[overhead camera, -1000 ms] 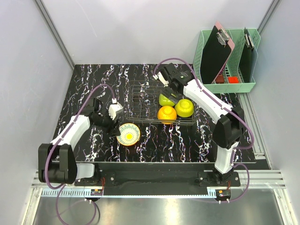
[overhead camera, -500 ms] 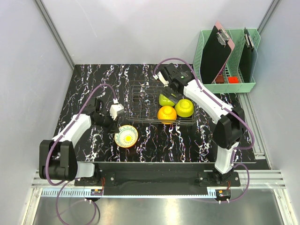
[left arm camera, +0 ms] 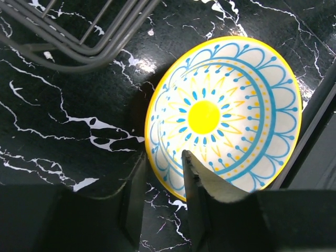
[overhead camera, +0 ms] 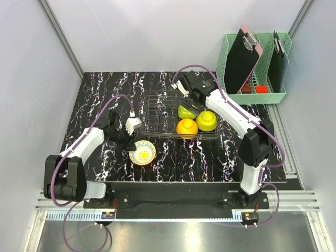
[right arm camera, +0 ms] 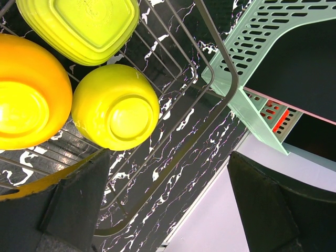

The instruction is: Load the bowls into the dish rack

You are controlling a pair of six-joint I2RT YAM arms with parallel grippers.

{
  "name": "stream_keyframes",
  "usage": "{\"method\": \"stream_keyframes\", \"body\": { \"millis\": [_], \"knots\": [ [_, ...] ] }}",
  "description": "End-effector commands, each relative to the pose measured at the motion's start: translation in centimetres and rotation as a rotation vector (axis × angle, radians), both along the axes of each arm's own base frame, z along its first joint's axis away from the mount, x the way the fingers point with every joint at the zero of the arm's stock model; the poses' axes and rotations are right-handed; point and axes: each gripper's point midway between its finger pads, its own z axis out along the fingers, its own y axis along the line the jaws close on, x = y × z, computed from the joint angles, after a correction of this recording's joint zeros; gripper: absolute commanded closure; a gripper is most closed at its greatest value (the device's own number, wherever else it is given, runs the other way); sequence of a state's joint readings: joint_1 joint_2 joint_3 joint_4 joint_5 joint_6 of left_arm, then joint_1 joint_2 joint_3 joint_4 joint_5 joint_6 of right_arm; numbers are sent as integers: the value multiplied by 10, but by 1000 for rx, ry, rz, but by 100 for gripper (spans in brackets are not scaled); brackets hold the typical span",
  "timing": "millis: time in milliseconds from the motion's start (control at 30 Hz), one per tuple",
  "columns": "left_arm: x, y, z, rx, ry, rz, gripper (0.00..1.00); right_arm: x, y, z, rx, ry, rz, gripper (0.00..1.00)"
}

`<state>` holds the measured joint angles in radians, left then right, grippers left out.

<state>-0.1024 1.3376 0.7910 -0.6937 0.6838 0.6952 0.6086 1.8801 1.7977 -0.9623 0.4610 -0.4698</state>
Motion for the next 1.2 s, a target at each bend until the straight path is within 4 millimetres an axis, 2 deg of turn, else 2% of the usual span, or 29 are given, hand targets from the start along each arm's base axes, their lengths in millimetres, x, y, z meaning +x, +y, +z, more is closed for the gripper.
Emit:
{"method": "stream_keyframes", "body": {
  "millis": [0,267,400,533,733,833,933,1100,1167],
  "knots": [
    [5,-7,5,-18,-18,-15,68,3,1,18,37,-65,-16,0],
    [4,-12,4,-11,-7,-27,84,3,2,19,39,-68,-14,0],
    [6,-12,5,0,-14,-27,100,4,2,19,37,-70,-17,0],
    [13,-12,16,0,-42,-8,100,4,3,19,39,-69,-16,0],
    [33,-15,58,-23,-156,11,100,3,2,19,38,-69,-15,0],
    [36,-18,77,-40,-190,9,100,4,2,19,38,-68,-15,0],
    [35,-20,84,-52,-189,1,100,4,2,18,34,-68,-18,0],
    [30,-19,82,-45,-174,-10,100,4,1,18,36,-67,-17,0],
    [27,-21,89,-65,-184,-21,100,2,3,18,42,-64,-13,0]
  ]
}}
